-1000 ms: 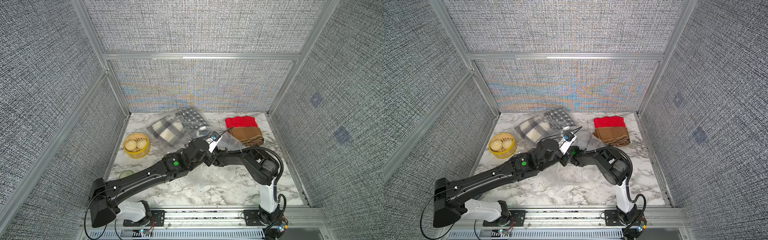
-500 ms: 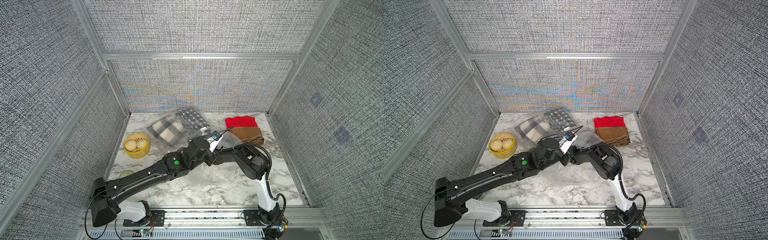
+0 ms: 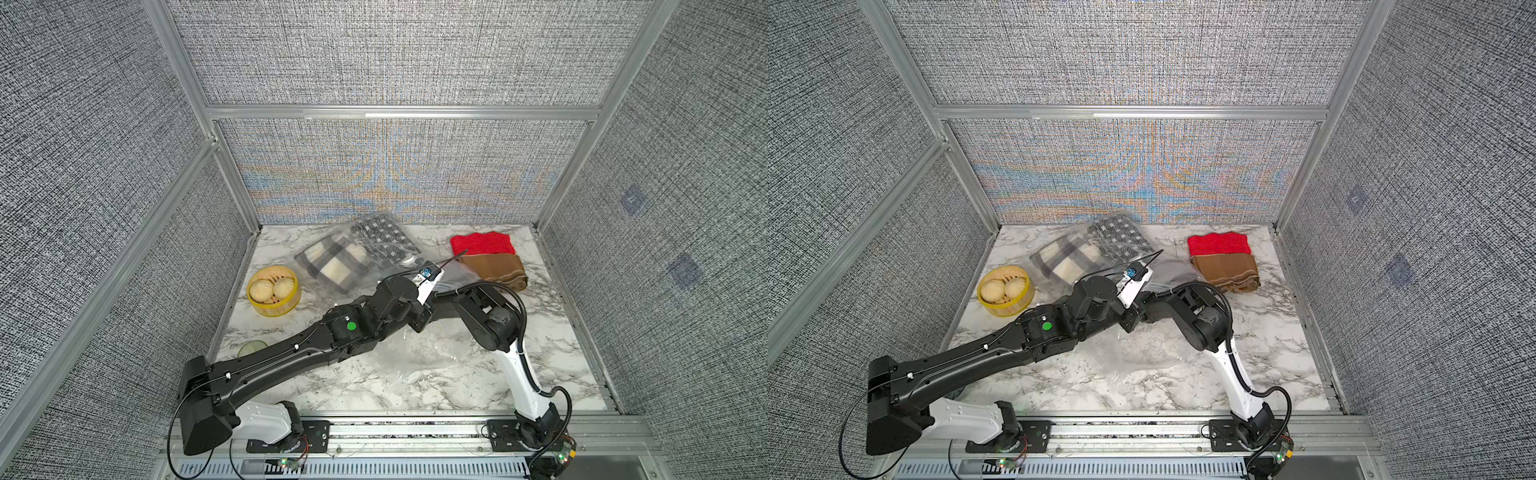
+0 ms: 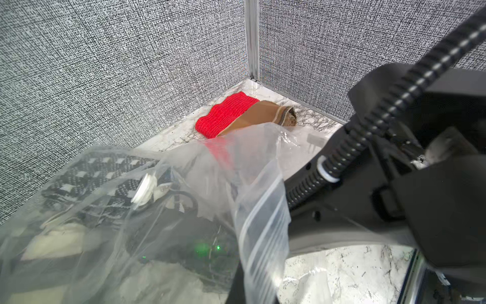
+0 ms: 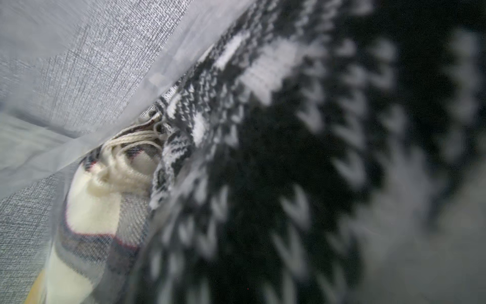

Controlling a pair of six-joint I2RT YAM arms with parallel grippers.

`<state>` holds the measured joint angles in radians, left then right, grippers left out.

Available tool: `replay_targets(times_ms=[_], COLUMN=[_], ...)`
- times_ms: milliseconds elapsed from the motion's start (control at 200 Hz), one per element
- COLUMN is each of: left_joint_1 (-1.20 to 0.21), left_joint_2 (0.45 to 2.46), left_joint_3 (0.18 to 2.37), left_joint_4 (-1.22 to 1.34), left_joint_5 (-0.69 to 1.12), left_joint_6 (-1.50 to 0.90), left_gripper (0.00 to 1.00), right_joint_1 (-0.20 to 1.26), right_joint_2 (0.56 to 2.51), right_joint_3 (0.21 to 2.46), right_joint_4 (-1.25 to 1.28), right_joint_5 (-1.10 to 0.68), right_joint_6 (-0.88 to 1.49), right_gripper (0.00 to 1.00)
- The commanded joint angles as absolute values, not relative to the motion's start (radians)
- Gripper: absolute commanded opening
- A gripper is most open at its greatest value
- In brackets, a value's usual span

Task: Take the scarf out of the vacuum bag
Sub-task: Take out the scarf from the vacuum bag.

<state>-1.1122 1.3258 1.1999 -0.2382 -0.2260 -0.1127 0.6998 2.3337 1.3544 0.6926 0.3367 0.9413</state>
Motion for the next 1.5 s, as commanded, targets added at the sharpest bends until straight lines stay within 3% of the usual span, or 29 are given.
replay_targets(times_ms=[0, 45, 90, 360, 660, 956, 1341, 1496], left_joint_1=[-1.112, -1.112, -1.112, -1.111, -1.104, -1.047, -0.983, -0.979], left_joint_2=[1.318, 1.317, 1.315, 1.301, 1.399, 1.518, 1.624, 1.628], left_joint_3=[1.198, 1.194, 1.187, 1.088, 1.166, 1.248, 1.346, 1.310], left_joint_4=[-0.209, -0.207, -0.208, -0.140, -0.140, -0.095, -0.118, -0.109], left_joint_5=[-0.218, -0.218, -0.219, -0.313, -0.452, -0.390, -0.452, -0.446], left_joint_6=[-0.121, -0.122, -0.122, -0.135, -0.083, -0.066, -0.028, -0.034], left_gripper=[0.00, 0.00, 0.00, 0.00, 0.00, 0.00, 0.00, 0.00], right_joint_1=[0.699, 0.698, 0.695, 0.688, 0.700, 0.757, 0.755, 0.738], right_joint_2=[2.356, 2.361, 2.356, 2.225, 2.120, 2.067, 2.015, 1.920], right_joint_3=[1.391, 1.408, 1.412, 1.218, 1.001, 0.977, 0.807, 0.757], right_joint_4=[0.753, 0.747, 0.747, 0.843, 0.896, 0.855, 0.921, 0.778], right_joint_5=[0.336, 0.325, 0.323, 0.279, 0.139, 0.078, -0.024, -0.069], right_joint_6=[0.924, 0.913, 0.900, 0.854, 0.882, 0.875, 0.938, 0.871], right_gripper=[0.34, 0.12, 0.00, 0.00, 0.00, 0.00, 0.00, 0.00])
